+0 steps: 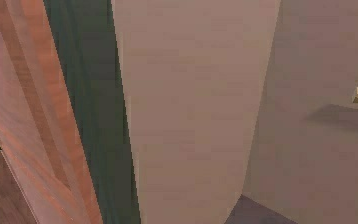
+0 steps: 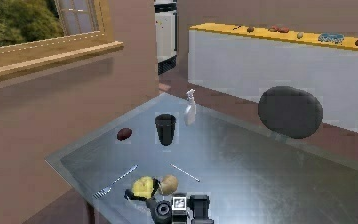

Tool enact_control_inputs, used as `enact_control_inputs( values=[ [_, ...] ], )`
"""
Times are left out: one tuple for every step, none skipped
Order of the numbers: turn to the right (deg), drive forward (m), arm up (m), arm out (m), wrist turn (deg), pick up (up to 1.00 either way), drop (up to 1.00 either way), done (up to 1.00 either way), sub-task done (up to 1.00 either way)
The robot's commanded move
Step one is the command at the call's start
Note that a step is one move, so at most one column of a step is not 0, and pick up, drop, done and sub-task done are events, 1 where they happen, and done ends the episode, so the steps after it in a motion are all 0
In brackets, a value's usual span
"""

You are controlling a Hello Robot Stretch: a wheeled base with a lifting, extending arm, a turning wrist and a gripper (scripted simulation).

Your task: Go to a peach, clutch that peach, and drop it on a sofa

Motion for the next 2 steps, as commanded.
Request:
enact_control_inputs(
  values=[
    [0.0,0.0,0.28,0.0,0.0,0.0,0.0,0.0,0.0],
    [0.0,0.0,0.0,0.0,-45.0,0.0,0.0,0.0,0.0]
  ],
)
